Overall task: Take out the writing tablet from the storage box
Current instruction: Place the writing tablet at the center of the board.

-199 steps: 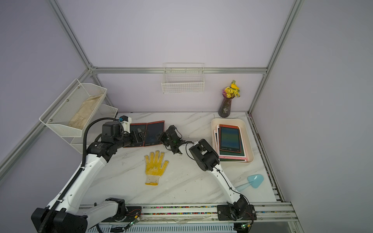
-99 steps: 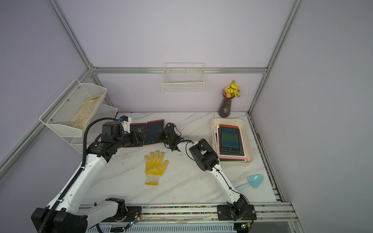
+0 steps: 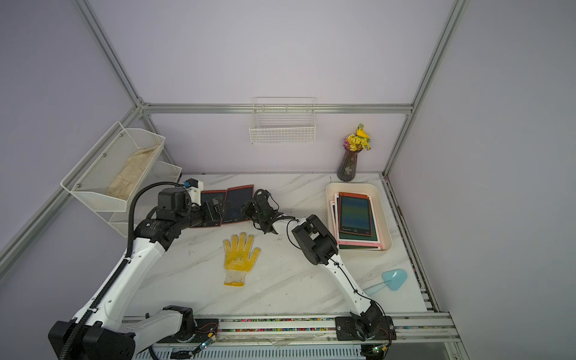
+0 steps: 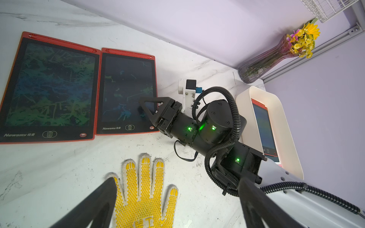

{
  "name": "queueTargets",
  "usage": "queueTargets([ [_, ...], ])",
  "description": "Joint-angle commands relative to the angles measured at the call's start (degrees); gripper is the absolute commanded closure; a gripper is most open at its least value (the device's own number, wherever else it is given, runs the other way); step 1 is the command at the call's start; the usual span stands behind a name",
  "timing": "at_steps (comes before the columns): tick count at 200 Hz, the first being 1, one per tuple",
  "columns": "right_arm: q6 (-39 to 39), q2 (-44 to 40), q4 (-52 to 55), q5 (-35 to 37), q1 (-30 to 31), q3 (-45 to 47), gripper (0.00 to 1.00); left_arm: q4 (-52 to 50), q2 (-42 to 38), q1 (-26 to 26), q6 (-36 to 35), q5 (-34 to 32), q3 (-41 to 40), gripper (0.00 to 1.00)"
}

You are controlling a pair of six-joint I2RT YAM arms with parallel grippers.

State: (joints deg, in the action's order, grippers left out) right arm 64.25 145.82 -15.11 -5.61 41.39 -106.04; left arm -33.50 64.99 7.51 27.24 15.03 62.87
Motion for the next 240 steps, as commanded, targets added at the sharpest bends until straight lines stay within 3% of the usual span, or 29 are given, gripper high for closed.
queueTargets([
  [1, -0.9, -0.3, 10.6, 1.9, 0.3, 3.1, 0.48, 2.2, -0.2, -0.5, -0.3, 1.3, -2.0, 0.05],
  [128, -5.9, -4.0, 17.7, 7.6, -0.6, 4.5, 0.41, 2.4, 0.5, -0.5, -0.3, 2.7, -2.4, 0.05],
  [240, -14.8, -19.5, 16.7, 10.9, -5.8, 16.7, 0.41, 8.5, 5.0, 1.5, 5.4, 5.8, -4.6, 0.04],
])
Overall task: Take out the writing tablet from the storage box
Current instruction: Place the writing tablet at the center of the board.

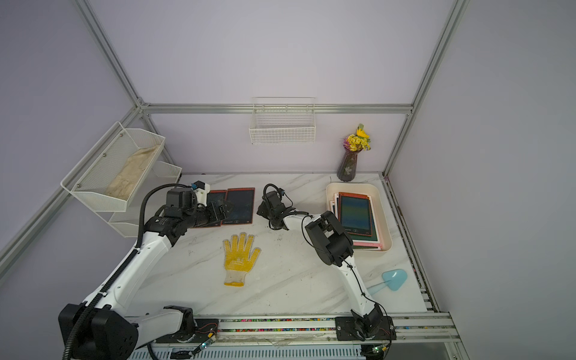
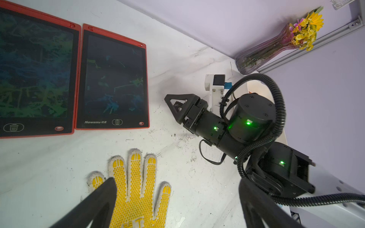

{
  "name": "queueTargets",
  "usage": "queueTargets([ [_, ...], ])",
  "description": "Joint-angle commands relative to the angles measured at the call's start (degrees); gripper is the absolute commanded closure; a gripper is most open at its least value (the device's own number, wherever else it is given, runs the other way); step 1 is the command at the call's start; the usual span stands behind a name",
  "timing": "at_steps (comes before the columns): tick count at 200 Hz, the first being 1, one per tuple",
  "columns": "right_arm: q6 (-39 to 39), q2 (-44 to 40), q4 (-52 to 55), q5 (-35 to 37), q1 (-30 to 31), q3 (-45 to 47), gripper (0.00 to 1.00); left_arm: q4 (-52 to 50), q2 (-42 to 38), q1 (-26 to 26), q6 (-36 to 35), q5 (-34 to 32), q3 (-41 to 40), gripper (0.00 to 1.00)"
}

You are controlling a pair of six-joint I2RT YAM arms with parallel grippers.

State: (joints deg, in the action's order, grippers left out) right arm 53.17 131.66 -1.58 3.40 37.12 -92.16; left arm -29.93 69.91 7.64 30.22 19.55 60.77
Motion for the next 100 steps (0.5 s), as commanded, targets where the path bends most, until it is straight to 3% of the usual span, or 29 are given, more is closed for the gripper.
queueTargets([
  [1, -3.8, -5.6, 3.2, 1.9, -1.6, 3.0, 0.41, 5.1, 0.1, 1.5, 2.5, 1.2, -2.5, 0.05],
  [51, -9.2, -20.3, 2.5, 0.4, -7.2, 12.1, 0.41, 7.3, 4.1, 9.7, 7.3, -9.2, -1.0, 0.05],
  [100, -14.0, -35.2, 1.5, -4.1, -17.7, 22.5, 0.39, 7.6, 13.1, 18.1, 7.6, -12.5, 5.7, 0.05],
])
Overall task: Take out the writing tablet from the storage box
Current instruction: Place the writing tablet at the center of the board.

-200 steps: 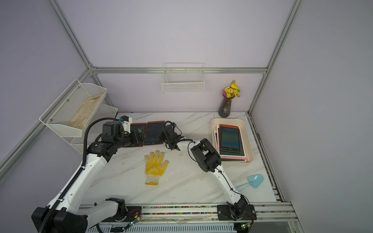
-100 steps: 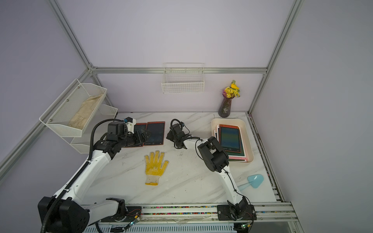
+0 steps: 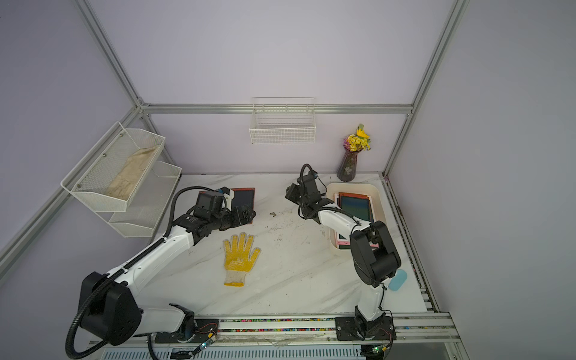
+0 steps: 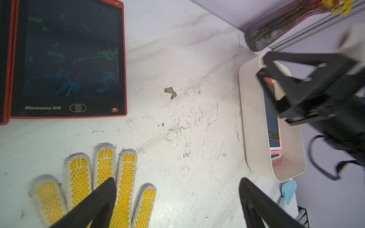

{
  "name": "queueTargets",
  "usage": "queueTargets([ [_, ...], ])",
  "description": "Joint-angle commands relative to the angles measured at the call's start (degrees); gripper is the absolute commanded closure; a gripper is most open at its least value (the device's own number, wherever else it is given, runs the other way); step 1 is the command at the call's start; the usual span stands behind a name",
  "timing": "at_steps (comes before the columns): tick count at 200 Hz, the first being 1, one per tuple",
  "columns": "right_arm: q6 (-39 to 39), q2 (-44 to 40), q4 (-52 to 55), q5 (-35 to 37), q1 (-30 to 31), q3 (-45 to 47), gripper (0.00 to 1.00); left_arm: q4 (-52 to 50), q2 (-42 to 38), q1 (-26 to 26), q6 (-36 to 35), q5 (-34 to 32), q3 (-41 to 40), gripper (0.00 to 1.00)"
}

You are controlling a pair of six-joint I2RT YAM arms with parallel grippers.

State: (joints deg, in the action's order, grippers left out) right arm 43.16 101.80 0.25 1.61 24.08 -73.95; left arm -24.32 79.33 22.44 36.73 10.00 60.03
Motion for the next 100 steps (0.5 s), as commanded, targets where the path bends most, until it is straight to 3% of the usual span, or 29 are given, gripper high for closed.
queueTargets([
  [1, -4.0, -5.6, -0.3, -2.5, -4.9, 4.4, 0.39, 2.0, 3.9, 3.5, 1.1, -3.1, 6.6, 0.05],
  [42, -8.3, -12.9, -0.3, -9.2, -19.4, 11.4, 0.39, 2.2, 13.9, 10.0, 0.7, -4.1, 16.2, 0.05],
  [100, -13.0, -14.2, -0.1, -15.0, -36.9, 16.8, 0.37, 1.4, 30.4, 17.7, -0.2, -3.2, 33.0, 0.07],
])
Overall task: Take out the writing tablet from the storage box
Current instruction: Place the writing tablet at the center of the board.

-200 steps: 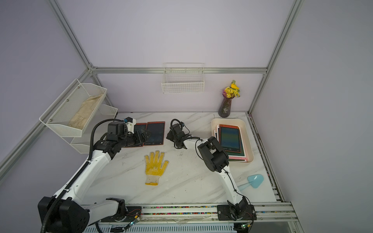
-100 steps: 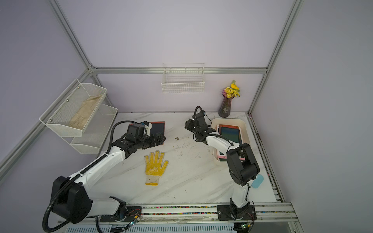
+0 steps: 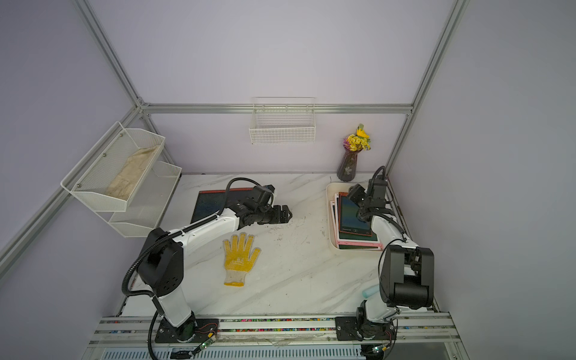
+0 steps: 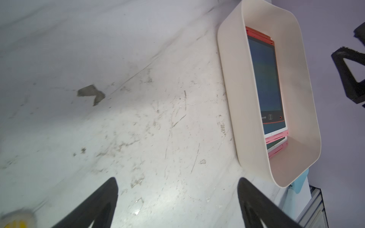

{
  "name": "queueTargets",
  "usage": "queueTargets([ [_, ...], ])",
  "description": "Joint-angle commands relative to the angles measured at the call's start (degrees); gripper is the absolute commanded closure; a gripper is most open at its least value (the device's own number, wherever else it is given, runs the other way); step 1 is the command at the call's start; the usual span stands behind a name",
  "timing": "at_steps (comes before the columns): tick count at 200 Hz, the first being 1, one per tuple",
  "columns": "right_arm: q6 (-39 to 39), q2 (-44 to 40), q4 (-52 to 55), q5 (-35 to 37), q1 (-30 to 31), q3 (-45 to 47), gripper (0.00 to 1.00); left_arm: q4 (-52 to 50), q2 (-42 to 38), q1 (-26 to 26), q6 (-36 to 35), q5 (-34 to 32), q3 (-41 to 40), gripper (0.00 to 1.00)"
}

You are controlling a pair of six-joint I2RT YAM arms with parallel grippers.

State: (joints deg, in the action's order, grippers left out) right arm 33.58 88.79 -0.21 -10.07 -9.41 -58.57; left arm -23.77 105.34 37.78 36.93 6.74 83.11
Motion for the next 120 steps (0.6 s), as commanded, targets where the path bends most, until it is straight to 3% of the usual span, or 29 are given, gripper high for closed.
queueTargets([
  [1, -3.4, -1.1, 0.4, -3.3, -3.6, 1.4, 0.37, 0.9, 4.7, 2.5, -0.4, 0.0, 10.2, 0.07],
  [61, -5.9, 2.0, 0.5, -1.7, -7.5, 3.4, 0.35, -2.2, 18.7, 6.5, -2.5, 1.2, 26.8, 0.08],
  [120, -9.3, 6.2, 1.9, 0.4, -8.2, 3.6, 0.36, -3.1, 24.8, 7.9, -3.9, 1.5, 33.8, 0.1],
])
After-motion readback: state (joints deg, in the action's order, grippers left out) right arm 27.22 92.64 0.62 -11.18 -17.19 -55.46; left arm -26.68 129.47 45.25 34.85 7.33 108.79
